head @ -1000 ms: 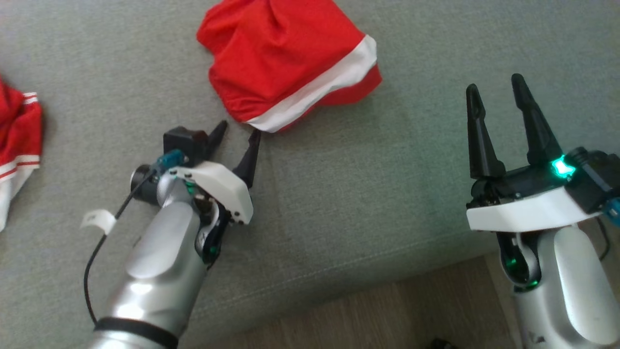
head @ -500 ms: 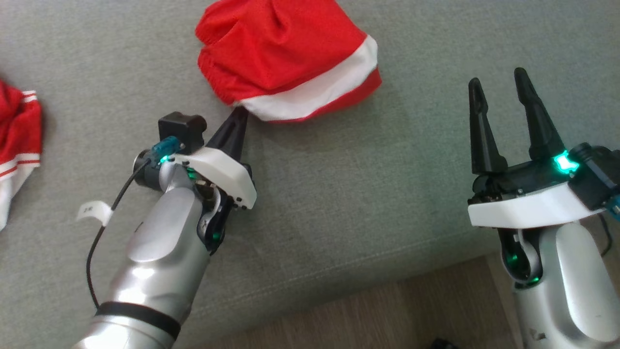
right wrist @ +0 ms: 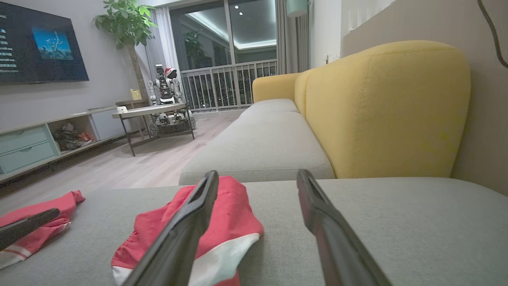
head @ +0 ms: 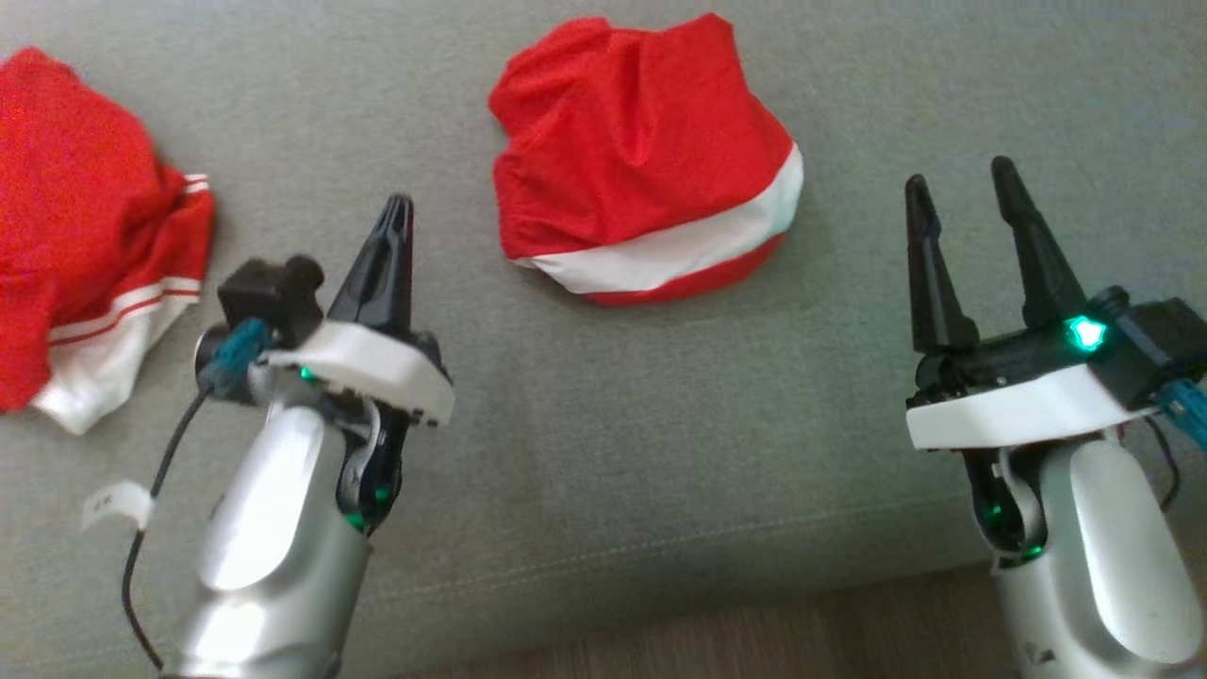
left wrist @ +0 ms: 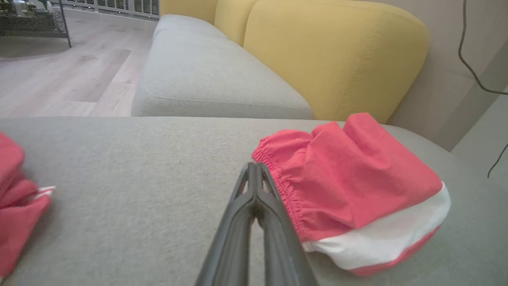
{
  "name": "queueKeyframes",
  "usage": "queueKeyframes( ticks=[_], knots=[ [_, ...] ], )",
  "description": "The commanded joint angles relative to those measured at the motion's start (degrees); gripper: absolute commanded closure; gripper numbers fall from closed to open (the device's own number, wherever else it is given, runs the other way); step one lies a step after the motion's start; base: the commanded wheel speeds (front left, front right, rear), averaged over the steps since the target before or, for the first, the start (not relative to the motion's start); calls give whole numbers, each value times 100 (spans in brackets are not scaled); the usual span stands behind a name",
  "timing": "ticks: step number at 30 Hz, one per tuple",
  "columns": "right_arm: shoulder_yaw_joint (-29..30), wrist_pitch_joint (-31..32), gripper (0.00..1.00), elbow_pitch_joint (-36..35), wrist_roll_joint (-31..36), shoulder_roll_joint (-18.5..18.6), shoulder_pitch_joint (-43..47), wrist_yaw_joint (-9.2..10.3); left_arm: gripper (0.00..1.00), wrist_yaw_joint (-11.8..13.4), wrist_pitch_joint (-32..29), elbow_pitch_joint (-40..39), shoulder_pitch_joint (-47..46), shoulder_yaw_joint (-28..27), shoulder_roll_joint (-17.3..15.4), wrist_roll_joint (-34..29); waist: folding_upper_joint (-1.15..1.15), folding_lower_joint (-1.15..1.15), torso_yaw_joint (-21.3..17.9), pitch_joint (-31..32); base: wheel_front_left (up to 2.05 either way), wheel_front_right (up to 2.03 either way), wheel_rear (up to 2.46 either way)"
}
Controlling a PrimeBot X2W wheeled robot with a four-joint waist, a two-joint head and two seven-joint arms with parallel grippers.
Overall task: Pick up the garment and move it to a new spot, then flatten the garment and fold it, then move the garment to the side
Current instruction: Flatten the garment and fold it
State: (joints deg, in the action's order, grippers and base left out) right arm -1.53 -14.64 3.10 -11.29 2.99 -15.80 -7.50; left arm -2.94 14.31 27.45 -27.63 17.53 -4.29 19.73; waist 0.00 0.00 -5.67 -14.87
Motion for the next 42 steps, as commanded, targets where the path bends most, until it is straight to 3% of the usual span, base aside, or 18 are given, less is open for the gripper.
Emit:
queueKeyframes(
  ticks=[1,12,15,16,17,18,19,25,30,38,42],
  knots=[
    [-152,-36,0,-155,47,-12,-46,1,100,35,68,-237,-45,-217,-142,-47,0,0,122,117,0,0,0],
    [-88,-36,0,-66,67,-12,271,1,100,161,68,-1312,1269,-862,27,-56,0,0,296,555,0,0,0],
    [-74,-36,0,-25,95,-12,395,1,92,179,68,-1659,1703,-1014,91,-68,0,0,302,657,0,0,0],
    [-75,-36,0,-10,107,-12,428,1,84,181,68,-1727,1818,-1034,103,-88,0,0,304,683,0,0,0],
    [-75,-36,0,4,121,-12,458,1,64,197,68,-1757,1918,-1050,114,-99,0,0,308,710,0,0,0],
    [-79,-36,0,15,131,-12,482,1,16,222,68,-1775,1991,-1057,121,-123,0,0,308,729,0,0,0],
    [-84,-36,0,22,137,-12,501,1,0,239,68,-1789,2039,-1057,127,-150,0,0,307,744,0,0,0],
    [-161,-36,0,19,146,-12,492,1,0,317,69,-1845,2017,-1074,138,-124,0,0,263,727,0,0,0],
    [-257,-36,0,-64,141,-12,360,1,0,236,69,-1673,1782,-865,140,-29,0,0,99,521,0,0,0],
    [-343,-36,0,-244,82,-12,169,1,0,-25,-52,-492,813,-95,111,-373,0,0,-291,-64,0,0,0],
    [-376,-36,0,-313,56,-12,93,1,0,-130,-110,68,374,79,127,-224,0,0,-443,-308,0,0,0]
  ],
)
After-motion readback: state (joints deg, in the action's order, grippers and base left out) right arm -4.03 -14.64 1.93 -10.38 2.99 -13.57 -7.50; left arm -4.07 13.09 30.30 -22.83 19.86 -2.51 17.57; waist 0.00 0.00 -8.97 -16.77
